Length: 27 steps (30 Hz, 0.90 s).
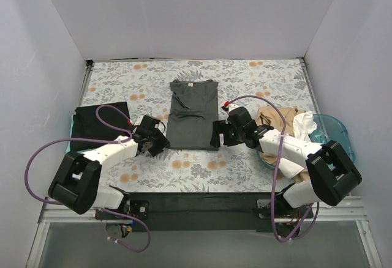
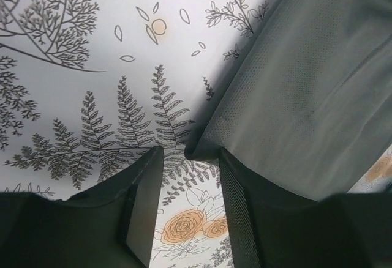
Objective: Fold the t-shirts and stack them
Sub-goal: Fold the tshirt
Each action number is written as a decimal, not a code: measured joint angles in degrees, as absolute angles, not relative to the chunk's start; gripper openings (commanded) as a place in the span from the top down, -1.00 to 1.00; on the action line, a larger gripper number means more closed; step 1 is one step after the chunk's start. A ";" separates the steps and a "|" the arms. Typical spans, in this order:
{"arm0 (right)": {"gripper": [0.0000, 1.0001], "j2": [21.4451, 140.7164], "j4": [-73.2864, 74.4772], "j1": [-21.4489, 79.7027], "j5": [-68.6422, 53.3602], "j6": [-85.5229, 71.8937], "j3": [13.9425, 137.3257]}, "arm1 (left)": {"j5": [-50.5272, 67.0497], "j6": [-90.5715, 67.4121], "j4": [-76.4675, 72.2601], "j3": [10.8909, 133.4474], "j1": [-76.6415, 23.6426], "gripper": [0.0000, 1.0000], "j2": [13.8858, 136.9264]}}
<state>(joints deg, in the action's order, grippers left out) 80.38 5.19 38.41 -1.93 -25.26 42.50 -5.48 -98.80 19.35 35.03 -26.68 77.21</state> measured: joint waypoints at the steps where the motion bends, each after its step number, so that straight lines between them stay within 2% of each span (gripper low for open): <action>1: -0.71 80.95 4.73 38.41 -2.70 -25.34 42.50 | -5.21 -98.83 18.85 35.03 -26.68 0.28 77.49; 6: -0.57 83.09 3.01 38.63 -6.33 -25.65 41.80 | -4.51 -99.02 17.26 35.40 -26.68 0.67 79.42; 7: -0.49 83.33 2.61 38.74 -6.90 -25.67 41.58 | -4.45 -99.07 17.04 35.48 -26.68 0.76 79.79; 8: -0.45 83.55 2.33 38.79 -7.44 -25.61 41.39 | -4.40 -99.07 16.78 35.55 -26.68 0.95 80.18; 9: -0.41 83.81 2.15 38.94 -7.88 -25.67 41.34 | -4.29 -99.22 16.51 35.73 -26.65 1.00 80.62; 16: -0.19 85.86 0.69 40.07 -9.63 -25.39 41.34 | -3.77 -98.83 14.96 37.43 -26.61 1.00 83.20; 27: -0.14 87.37 0.45 40.25 -5.78 -23.20 41.34 | -4.23 -98.83 14.68 34.81 -26.61 1.00 80.31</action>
